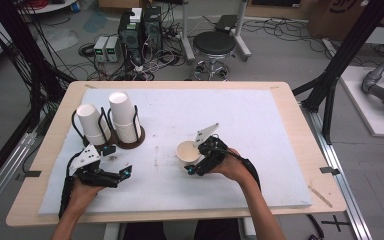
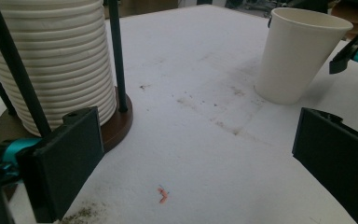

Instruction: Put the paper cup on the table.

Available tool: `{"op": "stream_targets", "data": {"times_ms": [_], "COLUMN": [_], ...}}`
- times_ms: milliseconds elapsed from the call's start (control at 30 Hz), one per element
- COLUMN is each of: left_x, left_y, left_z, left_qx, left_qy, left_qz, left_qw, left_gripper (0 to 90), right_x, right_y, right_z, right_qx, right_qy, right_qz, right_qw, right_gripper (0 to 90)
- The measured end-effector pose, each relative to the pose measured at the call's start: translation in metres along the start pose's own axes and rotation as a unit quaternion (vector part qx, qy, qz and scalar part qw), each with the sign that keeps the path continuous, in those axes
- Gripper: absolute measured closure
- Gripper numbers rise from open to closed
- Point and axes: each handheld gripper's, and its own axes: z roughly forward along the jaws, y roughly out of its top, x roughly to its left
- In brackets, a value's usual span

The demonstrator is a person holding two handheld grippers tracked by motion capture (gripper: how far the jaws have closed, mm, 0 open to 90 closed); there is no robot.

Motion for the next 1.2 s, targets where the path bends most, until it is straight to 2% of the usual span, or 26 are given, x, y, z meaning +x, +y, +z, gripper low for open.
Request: {"op": "stream_targets", "data": {"times_ms": [133,567,800,900,1000,1067,1200], "left_x": [0.0,0.0,-0.002,-0.002,-0.002,-0.003,-0.003], "left_y": [0.0,-0.001,0.0,-0.001,-0.002,-0.002,-0.004], "left_z": [0.0,-0.001,0.0,0.0,-0.001,-0.001,-0.002], "left_qx": [0.0,0.001,0.0,0.0,0.001,-0.002,-0.004], "left_qy": [0.0,0.004,0.004,0.007,0.01,0.014,0.024], "left_qz": [0.0,0.0,0.002,-0.001,-0.001,0.0,0.0], "left_qw": [1.0,1.0,1.0,1.0,0.9999,0.9999,0.9997], "left_gripper": [1.8,1.8,1.8,1.8,1.7,1.7,1.8], "right_x": [0.0,-0.005,-0.005,-0.002,0.0,0.0,0.0], "right_y": [-0.011,-0.046,-0.065,-0.073,-0.083,-0.087,-0.097], "right_z": [-0.005,-0.027,-0.037,-0.039,-0.04,-0.042,-0.047], "right_qx": [0.003,-0.027,-0.063,-0.078,-0.103,-0.107,-0.138], "right_qy": [-0.004,-0.025,-0.042,-0.057,-0.081,-0.092,-0.113], "right_qz": [0.005,0.037,0.064,0.072,0.084,0.092,0.113], "right_qw": [1.0,0.9986,0.9951,0.9927,0.9878,0.9857,0.9775], "right_gripper": [17.9,18.0,18.0,18.0,18.0,18.0,18.0]}}
